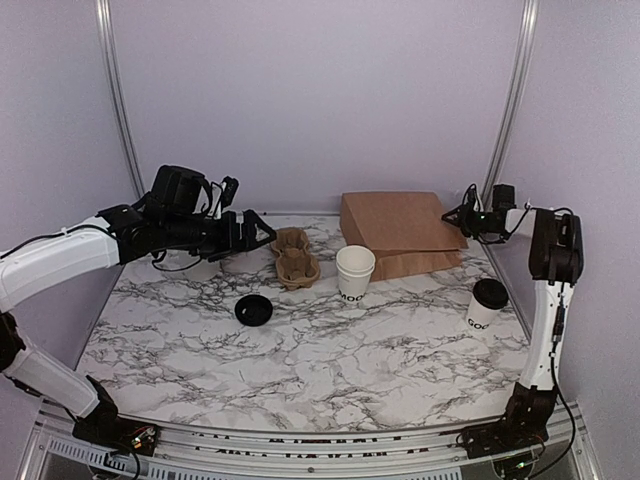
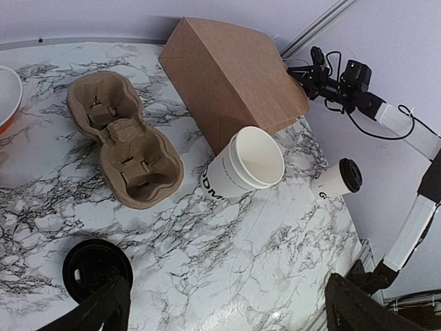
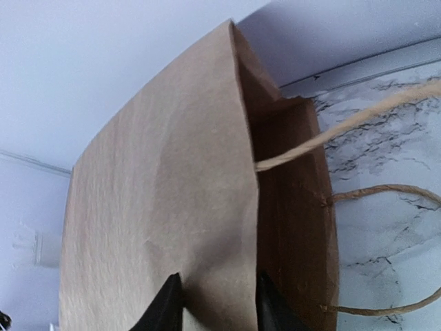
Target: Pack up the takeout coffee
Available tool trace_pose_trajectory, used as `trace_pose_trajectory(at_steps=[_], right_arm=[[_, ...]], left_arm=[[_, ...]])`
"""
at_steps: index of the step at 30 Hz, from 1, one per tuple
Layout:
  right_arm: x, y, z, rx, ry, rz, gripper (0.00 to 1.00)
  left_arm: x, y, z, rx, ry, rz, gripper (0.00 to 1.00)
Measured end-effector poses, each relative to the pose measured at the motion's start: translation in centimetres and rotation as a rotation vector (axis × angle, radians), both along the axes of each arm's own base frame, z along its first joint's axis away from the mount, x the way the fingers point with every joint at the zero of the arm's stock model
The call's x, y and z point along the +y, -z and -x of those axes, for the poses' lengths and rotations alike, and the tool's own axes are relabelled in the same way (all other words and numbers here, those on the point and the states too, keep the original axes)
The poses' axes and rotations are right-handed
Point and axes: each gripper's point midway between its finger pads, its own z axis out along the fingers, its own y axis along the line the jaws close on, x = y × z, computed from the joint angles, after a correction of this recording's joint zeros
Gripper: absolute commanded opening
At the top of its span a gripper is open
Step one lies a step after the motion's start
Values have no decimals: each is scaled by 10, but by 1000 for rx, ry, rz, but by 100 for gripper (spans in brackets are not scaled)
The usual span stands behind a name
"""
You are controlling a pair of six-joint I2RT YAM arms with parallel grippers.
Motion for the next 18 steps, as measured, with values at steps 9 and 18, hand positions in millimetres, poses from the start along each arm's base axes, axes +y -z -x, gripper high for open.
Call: trace_pose_trajectory(at_steps=[9,18], right_arm=[[5,-15,24,1,36,-49,0],[14,-90,49,-175,115,-27,0]], left_arm=[[0,0,-1,2,-3,-5,99],[0,5,-1,8,1,-20,99]])
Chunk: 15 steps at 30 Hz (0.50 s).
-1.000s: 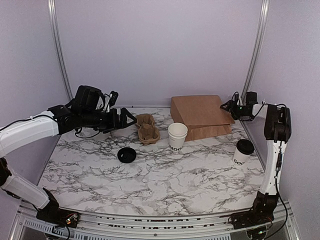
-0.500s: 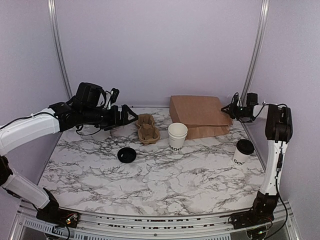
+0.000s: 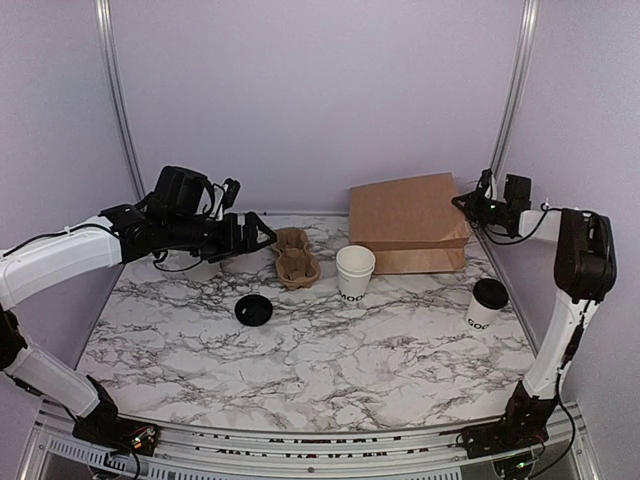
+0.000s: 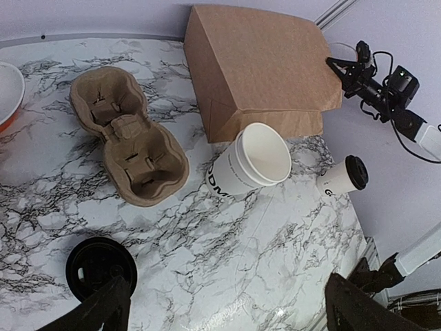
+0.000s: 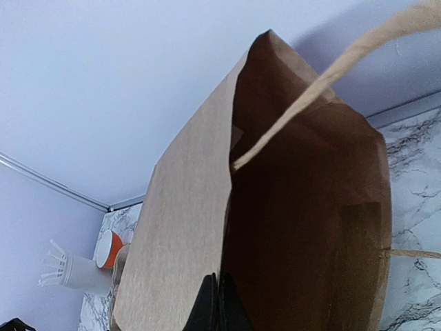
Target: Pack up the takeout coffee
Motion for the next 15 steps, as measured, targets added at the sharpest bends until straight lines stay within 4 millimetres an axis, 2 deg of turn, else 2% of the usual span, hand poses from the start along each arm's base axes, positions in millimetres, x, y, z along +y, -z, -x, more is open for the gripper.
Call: trace_pose_trajectory(at_steps=[15], right_arm=[[67,-123,21,-323,90,161,0]], left_arm=[[-1,7,-2,5,4,-20,99]])
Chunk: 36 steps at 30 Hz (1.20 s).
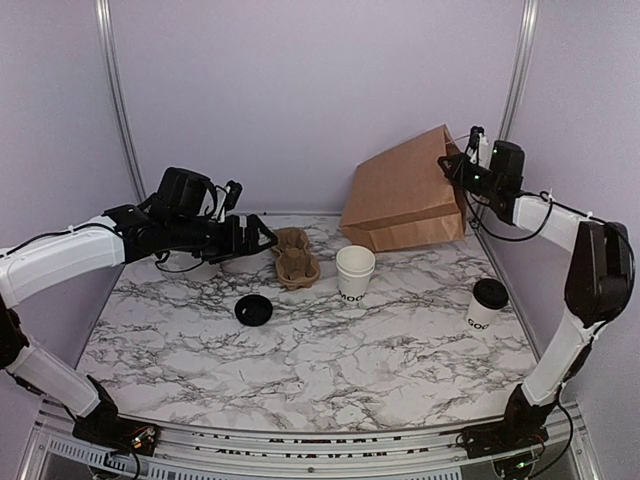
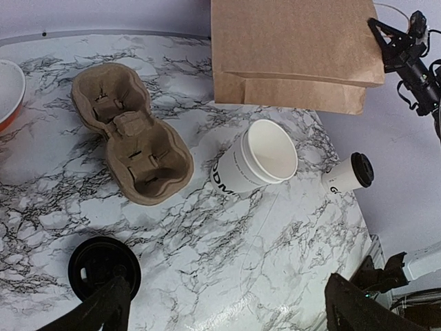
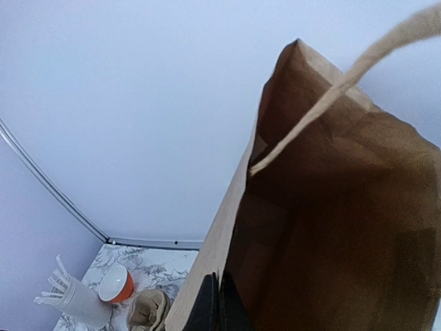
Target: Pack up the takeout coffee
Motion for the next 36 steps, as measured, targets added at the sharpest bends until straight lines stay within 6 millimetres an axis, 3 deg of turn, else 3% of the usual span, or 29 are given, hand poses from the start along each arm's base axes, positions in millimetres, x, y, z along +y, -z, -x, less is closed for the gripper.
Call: trace_pose_trajectory(at_steps=[10,17,21,26,32,36], right_arm=[[33,-102,7,-186,-37,41,0],[64,-140,42,-233,-104,42,0],[79,-164,76,-256,-162,27,0],[103,-199,132,-287,-253,-11,0],[148,-210,210,-226,-389,-38,0],[165,-210,259,-165,-472,-60,0]], left_arm=[[4,0,-5,-18,-28,-19,99],[12,-5,-10,-46,-76,-34,99],[22,-17,-10,-77,-122,-26,99],[37,-27,-3,-100,-177,-9,99],[52,-33,13,-91,-217,41,99],[53,-40,32,-92,-223,85,99]])
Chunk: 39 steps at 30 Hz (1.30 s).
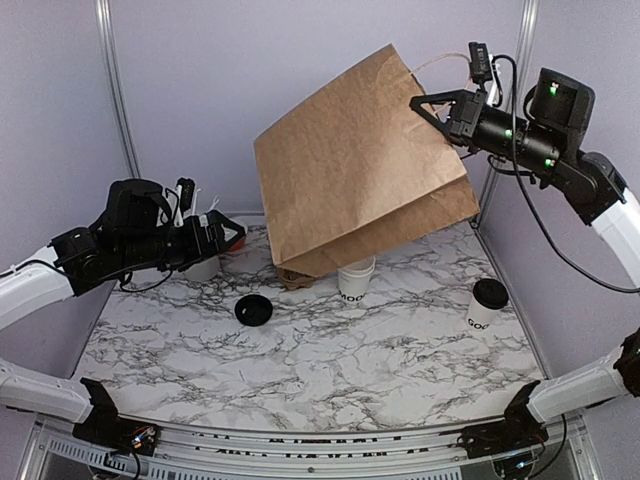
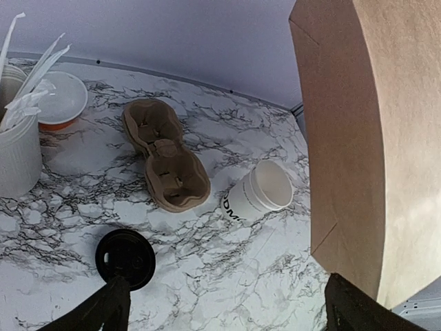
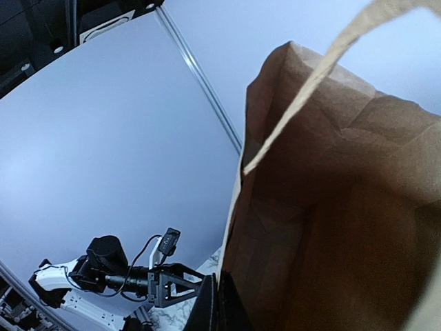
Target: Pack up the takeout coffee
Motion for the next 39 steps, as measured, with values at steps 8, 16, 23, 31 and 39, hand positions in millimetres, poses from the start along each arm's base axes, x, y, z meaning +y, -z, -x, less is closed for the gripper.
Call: trace_pose_trajectory(at_steps=[8,16,23,31,39], right_arm=[[1,50,74,188,-89,50,0],[-14,107,96,347,-87,99,0],[-1,142,134,435,-150,139,0],[48,195,160,487,-100,291,0],[108,217,152,469,19,387,0]], left_arm=[[-23,12,47,47,36,48,99],[-40,60,87,152,24,22,99],[-61,96,109,230,28,-34,99],[-75,133,118,290,35,-126,99],[-72,137,109,301,45,-140,99]])
